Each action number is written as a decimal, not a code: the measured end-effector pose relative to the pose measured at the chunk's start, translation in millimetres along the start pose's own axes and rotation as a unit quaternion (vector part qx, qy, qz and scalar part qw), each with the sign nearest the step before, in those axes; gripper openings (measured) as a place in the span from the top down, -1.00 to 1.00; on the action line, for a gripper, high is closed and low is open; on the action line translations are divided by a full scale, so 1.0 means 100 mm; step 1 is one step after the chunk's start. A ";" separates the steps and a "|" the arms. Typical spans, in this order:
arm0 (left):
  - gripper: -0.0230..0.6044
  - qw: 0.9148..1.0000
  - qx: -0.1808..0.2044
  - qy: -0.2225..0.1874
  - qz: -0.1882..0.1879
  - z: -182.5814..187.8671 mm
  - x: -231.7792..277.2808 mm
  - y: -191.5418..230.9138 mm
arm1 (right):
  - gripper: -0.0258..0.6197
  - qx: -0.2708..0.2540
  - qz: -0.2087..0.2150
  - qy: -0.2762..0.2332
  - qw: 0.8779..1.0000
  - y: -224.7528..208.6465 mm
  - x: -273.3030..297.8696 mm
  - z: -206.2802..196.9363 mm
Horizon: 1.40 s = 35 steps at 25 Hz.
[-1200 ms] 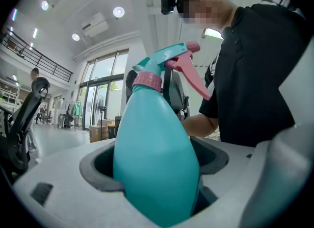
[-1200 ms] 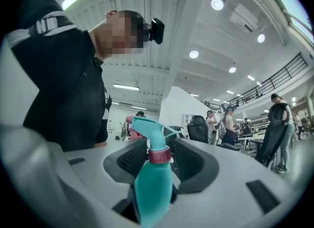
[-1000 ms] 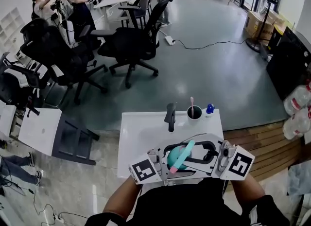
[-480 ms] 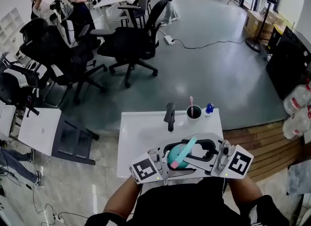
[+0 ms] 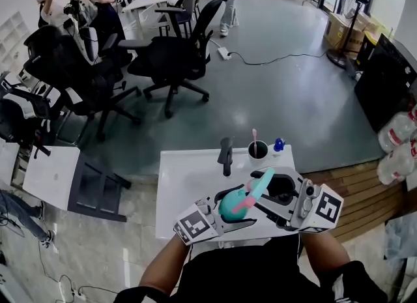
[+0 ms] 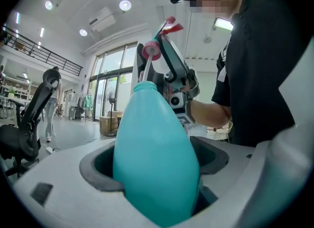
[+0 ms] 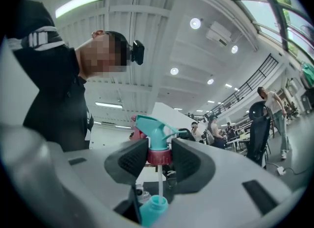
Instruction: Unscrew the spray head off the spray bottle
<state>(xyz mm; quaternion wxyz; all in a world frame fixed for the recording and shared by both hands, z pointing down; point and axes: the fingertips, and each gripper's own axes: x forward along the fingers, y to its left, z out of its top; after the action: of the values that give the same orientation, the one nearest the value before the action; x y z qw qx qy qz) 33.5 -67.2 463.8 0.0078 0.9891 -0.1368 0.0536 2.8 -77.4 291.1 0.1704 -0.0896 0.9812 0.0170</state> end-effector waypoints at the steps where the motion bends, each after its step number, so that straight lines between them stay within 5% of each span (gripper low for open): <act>1: -0.45 1.000 0.001 0.005 0.003 -0.07 0.00 0.02 | 0.45 0.002 -0.002 -0.005 1.000 -0.01 0.00 0.02; 16: -0.45 0.995 -0.030 0.079 0.047 -0.82 -0.03 0.18 | 0.45 -0.032 -0.027 -0.044 0.998 -0.09 -0.06 0.43; 27: -0.45 0.994 -0.037 0.068 0.082 -0.84 -0.10 0.26 | 0.45 -0.034 -0.061 -0.021 0.997 -0.19 -0.16 0.28; 35: -0.45 0.978 -0.019 0.034 0.204 -0.64 -0.37 0.64 | 0.45 -0.012 -0.102 0.008 0.995 -0.39 -0.34 -0.05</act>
<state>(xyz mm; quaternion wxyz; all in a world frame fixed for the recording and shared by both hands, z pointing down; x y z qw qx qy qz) -26.3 -116.6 523.3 0.0197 0.9379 -0.3359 0.0847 39.2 -110.3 307.0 0.1623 -0.1916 0.9679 0.0108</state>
